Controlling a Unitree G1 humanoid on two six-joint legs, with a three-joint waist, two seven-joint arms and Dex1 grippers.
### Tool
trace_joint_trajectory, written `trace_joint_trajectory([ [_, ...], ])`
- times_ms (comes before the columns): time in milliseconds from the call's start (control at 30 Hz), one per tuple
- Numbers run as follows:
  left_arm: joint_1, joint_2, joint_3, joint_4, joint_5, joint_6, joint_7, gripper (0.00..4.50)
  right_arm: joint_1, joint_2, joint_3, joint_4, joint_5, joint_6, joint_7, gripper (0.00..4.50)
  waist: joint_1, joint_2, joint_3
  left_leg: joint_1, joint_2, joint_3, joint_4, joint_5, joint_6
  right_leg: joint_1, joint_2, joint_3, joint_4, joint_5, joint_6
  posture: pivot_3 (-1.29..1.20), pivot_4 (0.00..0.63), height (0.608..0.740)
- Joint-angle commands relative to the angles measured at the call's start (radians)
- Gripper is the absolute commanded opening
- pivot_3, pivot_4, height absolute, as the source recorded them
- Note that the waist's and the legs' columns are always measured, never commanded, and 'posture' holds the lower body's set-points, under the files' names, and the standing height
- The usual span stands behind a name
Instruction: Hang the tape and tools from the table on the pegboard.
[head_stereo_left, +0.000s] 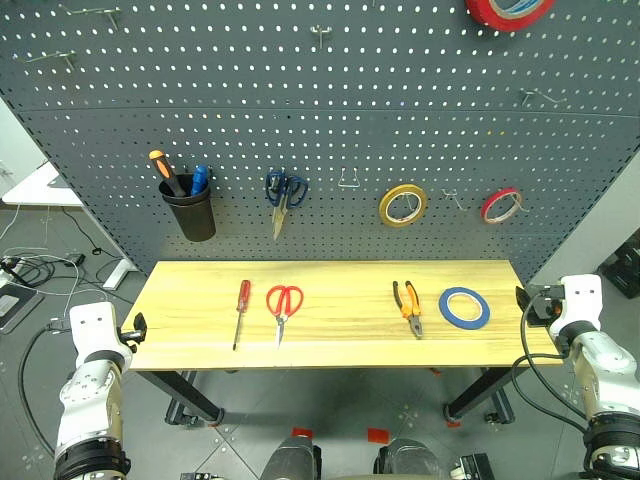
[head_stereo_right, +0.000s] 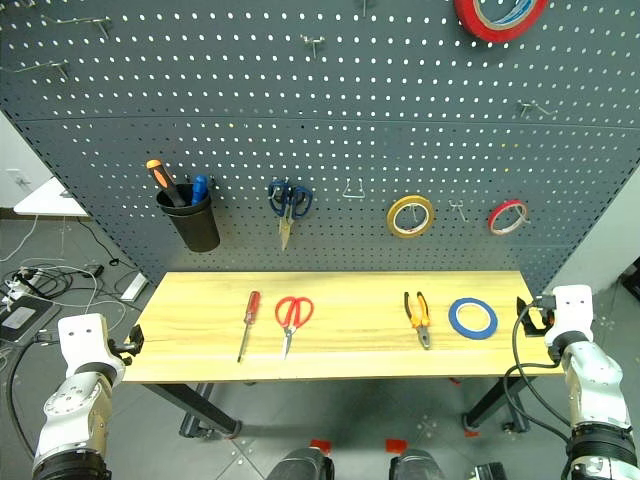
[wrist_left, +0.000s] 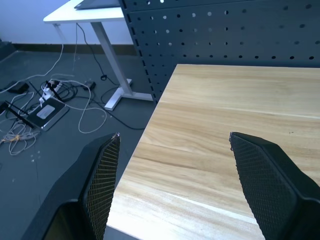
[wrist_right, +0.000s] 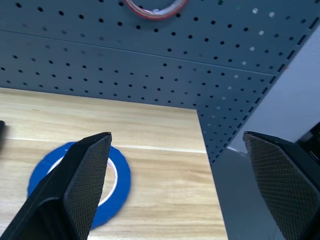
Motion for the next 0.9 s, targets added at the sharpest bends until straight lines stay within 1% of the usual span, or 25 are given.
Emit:
trace_joint_trajectory([
  [33, -0.015, 0.025, -0.001, -0.019, 0.012, -0.034, -0.003, 3.68, -0.013, -0.018, -0.02, -0.017, 0.002, -0.026, -0.009, 4.5, 0.0, 0.0, 0.0, 0.0, 0.0, 0.0, 0.0, 0.0, 0.0, 0.0, 0.0, 0.0, 0.0, 0.0, 0.0, 0.03, 0.03, 0.74],
  [233, -0.006, 0.029, 0.003, -0.005, 0.031, -0.026, 0.021, 3.68, -0.009, -0.015, -0.016, -0.027, 0.007, -0.018, -0.005, 4.5, 0.0, 0.0, 0.0, 0.0, 0.0, 0.001, 0.0, 0.0, 0.0, 0.0, 0.0, 0.0, 0.0, 0.0, 0.0, 0.03, 0.032, 0.74],
  [400, 0.017, 0.028, 0.009, -0.013, 0.026, -0.016, 0.007, 3.68, 0.009, -0.005, -0.003, -0.068, 0.023, 0.003, 0.03, 4.5, 0.0, 0.0, 0.0, 0.0, 0.0, 0.001, 0.0, 0.0, 0.0, 0.0, 0.0, 0.0, 0.0, 0.0, 0.0, 0.03, 0.045, 0.74],
  [500, 0.053, 0.014, -0.005, -0.08, 0.008, -0.022, -0.046, 3.68, 0.052, -0.011, 0.044, -0.143, 0.008, 0.028, 0.082, 4.5, -0.002, 0.001, 0.002, 0.0, 0.001, 0.001, 0.0, 0.0, 0.0, 0.0, 0.0, 0.001, 0.0, 0.0, 0.0, 0.03, 0.064, 0.74],
  [600, 0.092, 0.004, -0.057, -0.161, 0.017, 0.004, -0.106, 3.68, 0.094, -0.014, 0.088, -0.238, -0.014, 0.075, 0.097, 4.5, -0.001, 0.003, 0.01, 0.0, 0.001, 0.001, 0.0, -0.001, 0.0, 0.0, 0.0, 0.0, 0.0, -0.001, -0.002, 0.01, 0.106, 0.74],
  [700, 0.13, 0.002, -0.143, -0.296, 0.03, 0.036, -0.186, 3.68, 0.127, -0.019, 0.135, -0.359, -0.056, 0.143, 0.081, 4.5, -0.001, 0.007, 0.042, 0.0, 0.001, 0.001, 0.0, -0.001, 0.0, 0.0, -0.001, 0.001, 0.0, -0.004, -0.007, -0.01, 0.156, 0.74],
  [733, 0.122, 0.002, -0.197, -0.358, 0.046, 0.052, -0.217, 3.68, 0.133, -0.027, 0.171, -0.412, -0.071, 0.193, 0.097, 4.5, -0.001, 0.008, 0.053, -0.001, 0.002, 0.001, 0.0, -0.001, 0.0, -0.001, -0.001, 0.001, 0.0, -0.004, -0.007, -0.02, 0.187, 0.74],
  [767, 0.11, 0.002, -0.241, -0.409, 0.058, 0.063, -0.241, 3.68, 0.135, -0.032, 0.2, -0.456, -0.076, 0.237, 0.116, 4.5, -0.001, 0.009, 0.067, -0.002, 0.002, 0.001, 0.0, -0.001, 0.0, -0.001, -0.001, 0.001, 0.0, -0.004, -0.007, -0.03, 0.202, 0.74],
  [833, 0.096, 0.008, -0.287, -0.474, 0.066, 0.087, -0.275, 3.68, 0.141, -0.04, 0.233, -0.524, -0.08, 0.305, 0.136, 4.5, -0.001, 0.007, 0.09, -0.004, 0.003, 0.002, 0.001, -0.001, 0.0, -0.003, -0.001, 0.001, 0.0, -0.004, -0.007, -0.04, 0.232, 0.74],
  [900, 0.06, 0.008, -0.337, -0.517, 0.079, 0.119, -0.301, 3.68, 0.12, -0.046, 0.249, -0.551, -0.086, 0.349, 0.141, 4.5, -0.003, 0.005, 0.11, -0.008, 0.003, 0.002, 0.001, -0.001, 0.0, -0.008, -0.001, 0.001, 0.0, -0.004, -0.008, -0.05, 0.261, 0.74],
])
